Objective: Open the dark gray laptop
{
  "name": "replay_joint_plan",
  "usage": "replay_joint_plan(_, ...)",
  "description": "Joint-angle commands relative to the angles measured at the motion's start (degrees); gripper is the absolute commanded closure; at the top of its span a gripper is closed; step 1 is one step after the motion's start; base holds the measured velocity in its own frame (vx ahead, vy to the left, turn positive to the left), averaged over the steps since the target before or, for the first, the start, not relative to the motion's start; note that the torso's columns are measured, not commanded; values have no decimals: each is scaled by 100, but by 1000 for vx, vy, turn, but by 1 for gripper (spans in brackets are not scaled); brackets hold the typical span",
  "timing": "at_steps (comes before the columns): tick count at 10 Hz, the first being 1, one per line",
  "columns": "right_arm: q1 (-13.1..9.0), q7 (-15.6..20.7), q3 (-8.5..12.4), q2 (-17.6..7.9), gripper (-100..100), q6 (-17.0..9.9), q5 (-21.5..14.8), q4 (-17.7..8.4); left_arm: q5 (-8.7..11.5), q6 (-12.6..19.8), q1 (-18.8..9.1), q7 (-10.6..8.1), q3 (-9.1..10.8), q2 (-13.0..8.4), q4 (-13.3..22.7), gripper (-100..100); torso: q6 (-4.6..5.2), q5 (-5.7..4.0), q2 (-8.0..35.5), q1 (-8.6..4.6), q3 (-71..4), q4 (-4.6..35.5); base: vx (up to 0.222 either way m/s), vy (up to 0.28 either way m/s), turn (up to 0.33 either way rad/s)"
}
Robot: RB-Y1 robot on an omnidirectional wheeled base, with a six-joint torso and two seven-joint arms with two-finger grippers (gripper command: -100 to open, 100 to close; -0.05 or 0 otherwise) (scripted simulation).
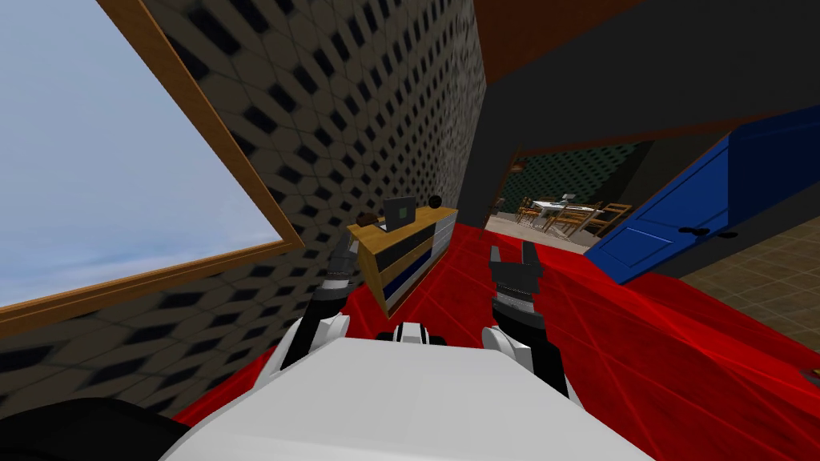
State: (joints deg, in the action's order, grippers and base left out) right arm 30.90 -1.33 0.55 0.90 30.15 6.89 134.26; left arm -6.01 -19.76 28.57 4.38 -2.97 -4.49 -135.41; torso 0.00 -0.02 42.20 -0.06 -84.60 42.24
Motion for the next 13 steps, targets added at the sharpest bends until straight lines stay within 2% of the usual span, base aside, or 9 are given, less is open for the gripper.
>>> replay_joint_plan(1,0,0,0,0,0,0,0,0,92,439,-333,-36,-23,-346,13,-100,0,0,4,-1,1,2,59,-60,25)
replay_joint_plan(4,0,0,0,0,0,0,0,0,139,751,-497,-59,-29,-449,12,-100,0,3,12,8,6,5,41,-42,10)
replay_joint_plan(7,0,0,0,0,0,0,0,0,246,1225,-866,-112,-46,-613,8,-100,-1,2,9,7,3,4,44,-48,15)
replay_joint_plan(8,0,0,0,0,0,0,0,0,246,1291,-866,-112,-46,-613,8,-100,0,2,6,5,2,4,36,-36,11)
replay_joint_plan(9,0,0,0,0,0,0,0,0,304,1533,-1068,-141,-57,-679,3,-100,-1,3,10,10,4,4,44,-42,18)
replay_joint_plan(10,0,0,0,0,0,0,0,0,304,1585,-1068,-141,-57,-679,3,-100,0,2,8,7,3,4,41,-41,10)
replay_joint_plan(11,0,0,0,0,0,0,0,0,364,1814,-1279,-170,-68,-737,-3,-100,0,2,9,7,4,4,46,-55,18)
replay_joint_plan(12,0,0,0,0,0,0,0,0,364,1892,-1279,-170,-68,-737,-3,-100,0,1,7,2,3,4,44,-57,11)
replay_joint_plan(13,0,0,0,0,0,0,0,0,426,2104,-1496,-199,-78,-790,-10,-100,-1,1,9,3,4,4,54,-62,25)
